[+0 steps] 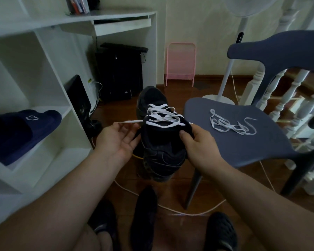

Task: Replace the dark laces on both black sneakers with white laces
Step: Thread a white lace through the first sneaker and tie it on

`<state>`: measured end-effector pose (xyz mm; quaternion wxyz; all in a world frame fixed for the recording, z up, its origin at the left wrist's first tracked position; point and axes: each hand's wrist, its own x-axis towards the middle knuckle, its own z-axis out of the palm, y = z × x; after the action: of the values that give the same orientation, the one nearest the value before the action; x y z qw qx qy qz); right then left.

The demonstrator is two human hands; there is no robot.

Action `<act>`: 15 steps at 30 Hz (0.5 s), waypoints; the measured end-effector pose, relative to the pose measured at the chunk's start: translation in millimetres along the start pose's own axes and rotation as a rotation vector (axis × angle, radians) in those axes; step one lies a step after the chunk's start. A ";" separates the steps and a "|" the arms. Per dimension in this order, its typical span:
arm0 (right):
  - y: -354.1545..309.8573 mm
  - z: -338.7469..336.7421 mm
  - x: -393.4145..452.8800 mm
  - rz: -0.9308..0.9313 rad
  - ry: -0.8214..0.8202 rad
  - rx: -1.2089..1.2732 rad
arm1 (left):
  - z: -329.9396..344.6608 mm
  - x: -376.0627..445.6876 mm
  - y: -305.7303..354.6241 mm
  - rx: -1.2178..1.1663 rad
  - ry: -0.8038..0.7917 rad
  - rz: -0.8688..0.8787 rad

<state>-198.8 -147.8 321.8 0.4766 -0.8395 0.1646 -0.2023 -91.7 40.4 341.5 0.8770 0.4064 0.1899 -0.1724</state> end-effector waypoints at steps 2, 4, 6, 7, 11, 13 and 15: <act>-0.1 -0.5 -1.1 -0.008 0.000 -0.006 | -0.2 -0.6 -0.4 0.001 -0.003 -0.011; -0.1 -1.4 -2.1 -0.013 -0.003 0.010 | 0.4 -1.7 -0.2 0.004 -0.004 -0.027; -1.4 -2.3 -3.3 -0.016 -0.004 0.032 | 0.0 -4.6 -1.4 0.054 -0.032 -0.069; -1.5 -2.7 -3.1 -0.019 -0.003 0.044 | -1.3 -5.8 -4.1 0.125 -0.060 -0.096; -2.6 -4.5 -2.6 -0.024 0.007 0.013 | 0.8 -23.0 -16.3 0.540 -0.251 0.026; 0.3 -3.0 -2.6 -0.009 0.009 -0.006 | 0.3 -28.4 -21.2 0.680 -0.375 0.180; 3.2 -1.7 -4.5 -0.002 0.009 -0.015 | -1.9 -27.1 -27.6 0.815 -0.470 0.336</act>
<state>-203.8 -148.5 319.0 0.4692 -0.8424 0.1673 -0.2055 -128.2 29.1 335.3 0.6815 0.6913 -0.1638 -0.1759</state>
